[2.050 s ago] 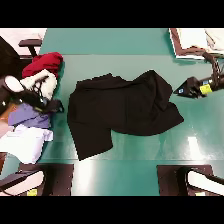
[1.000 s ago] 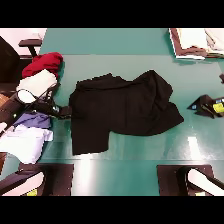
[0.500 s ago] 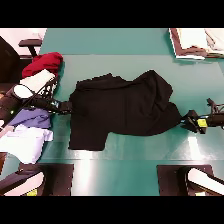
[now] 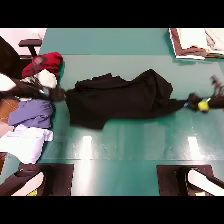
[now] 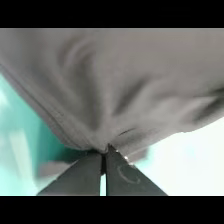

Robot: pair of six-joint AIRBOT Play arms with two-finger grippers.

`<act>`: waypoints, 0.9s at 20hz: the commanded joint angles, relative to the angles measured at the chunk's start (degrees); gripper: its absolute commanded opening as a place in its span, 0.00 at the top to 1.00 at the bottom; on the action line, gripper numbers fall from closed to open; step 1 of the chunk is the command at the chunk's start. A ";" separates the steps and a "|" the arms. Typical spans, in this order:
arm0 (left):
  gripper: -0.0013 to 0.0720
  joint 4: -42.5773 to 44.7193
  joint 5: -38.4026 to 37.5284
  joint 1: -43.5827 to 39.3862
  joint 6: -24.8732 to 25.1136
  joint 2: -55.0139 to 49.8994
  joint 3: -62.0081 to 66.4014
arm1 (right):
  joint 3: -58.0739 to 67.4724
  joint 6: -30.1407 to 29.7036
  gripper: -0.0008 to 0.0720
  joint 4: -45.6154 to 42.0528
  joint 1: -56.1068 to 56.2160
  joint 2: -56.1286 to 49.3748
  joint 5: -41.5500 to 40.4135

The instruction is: Fold the shirts.

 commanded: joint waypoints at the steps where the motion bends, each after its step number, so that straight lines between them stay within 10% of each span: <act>1: 0.95 1.62 -0.13 0.04 -1.62 8.15 15.39 | 16.09 -0.28 0.97 0.20 0.70 8.57 5.01; 10: 0.95 1.62 -7.63 0.02 -8.96 11.13 61.96 | 59.19 5.99 0.97 -10.49 0.70 17.59 20.70; 18: 0.95 7.32 -5.42 0.02 -10.64 10.73 54.73 | 65.79 10.64 0.97 -14.64 0.72 9.46 32.26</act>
